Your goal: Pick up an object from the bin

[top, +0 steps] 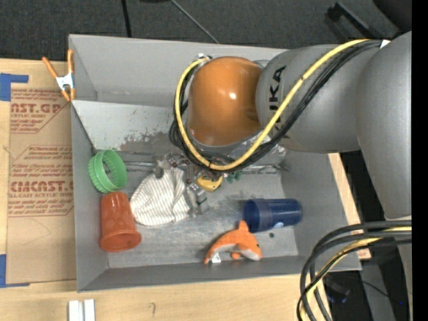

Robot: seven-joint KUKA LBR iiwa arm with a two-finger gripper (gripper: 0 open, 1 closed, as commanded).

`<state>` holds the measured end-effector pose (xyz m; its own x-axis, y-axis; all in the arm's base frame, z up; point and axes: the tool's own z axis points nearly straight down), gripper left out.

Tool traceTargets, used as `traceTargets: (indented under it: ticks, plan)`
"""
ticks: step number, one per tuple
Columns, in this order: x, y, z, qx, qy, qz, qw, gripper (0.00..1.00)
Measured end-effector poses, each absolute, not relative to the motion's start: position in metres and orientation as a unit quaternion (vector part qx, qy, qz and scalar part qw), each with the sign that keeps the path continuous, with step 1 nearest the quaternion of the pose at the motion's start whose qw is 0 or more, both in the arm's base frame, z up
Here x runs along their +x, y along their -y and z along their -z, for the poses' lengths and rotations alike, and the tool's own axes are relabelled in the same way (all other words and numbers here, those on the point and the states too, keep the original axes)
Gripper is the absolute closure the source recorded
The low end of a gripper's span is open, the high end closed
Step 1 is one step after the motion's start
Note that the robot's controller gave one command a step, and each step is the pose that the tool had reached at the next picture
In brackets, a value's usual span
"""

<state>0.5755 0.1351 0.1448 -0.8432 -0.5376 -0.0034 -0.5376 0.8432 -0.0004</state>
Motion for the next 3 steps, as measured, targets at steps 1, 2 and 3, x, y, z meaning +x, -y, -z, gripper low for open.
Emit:
traceTargets:
  ticks: [1, 2, 3]
  plan:
    - [0.5826, -0.1420, -0.0680, -0.338, -0.941, -0.001, 0.001, 0.00]
    - [0.5875, -0.1480, -0.0712, -0.468, -0.884, -0.001, 0.003, 1.00]
    - [0.5875, -0.1480, -0.0712, -0.468, -0.884, -0.001, 0.003, 1.00]
